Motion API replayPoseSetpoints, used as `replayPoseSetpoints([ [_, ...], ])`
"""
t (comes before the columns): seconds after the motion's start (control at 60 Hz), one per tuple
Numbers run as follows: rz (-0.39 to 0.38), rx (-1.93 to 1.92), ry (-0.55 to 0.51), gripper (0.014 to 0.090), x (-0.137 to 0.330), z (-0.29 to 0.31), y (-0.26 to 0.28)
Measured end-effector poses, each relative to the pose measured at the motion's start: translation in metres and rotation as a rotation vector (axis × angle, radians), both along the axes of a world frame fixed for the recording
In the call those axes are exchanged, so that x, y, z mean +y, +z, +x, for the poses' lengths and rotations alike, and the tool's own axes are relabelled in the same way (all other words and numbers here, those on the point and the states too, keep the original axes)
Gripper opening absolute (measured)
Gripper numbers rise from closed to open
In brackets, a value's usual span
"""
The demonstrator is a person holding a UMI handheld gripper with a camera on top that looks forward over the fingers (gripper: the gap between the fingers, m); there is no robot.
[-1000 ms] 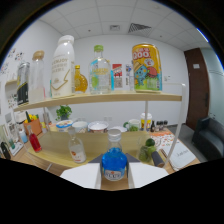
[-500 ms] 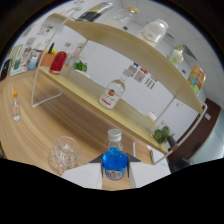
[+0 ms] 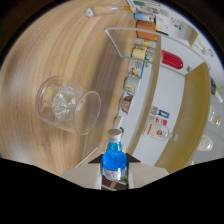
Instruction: Make me a cup of Mount Fuji.
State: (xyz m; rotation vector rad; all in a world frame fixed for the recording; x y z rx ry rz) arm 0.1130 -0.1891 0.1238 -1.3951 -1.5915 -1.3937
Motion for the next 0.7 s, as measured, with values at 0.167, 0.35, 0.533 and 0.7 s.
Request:
replayPoseSetpoints([
  [0.167, -0.044, -0.144, 0.026, 0.0357, -0.001, 0.000, -0.012],
  [0.35, -0.022, -0.078, 0.028, 0.0361, -0.001, -0.002, -0.003],
  [0.533, 0.068, 0.447, 0.018, 0.0359, -0.011, -0.011, 0.043],
  [0.7, 0.125, 1.120, -0.072, 0.0363, -0.026, 0.010, 0.082],
])
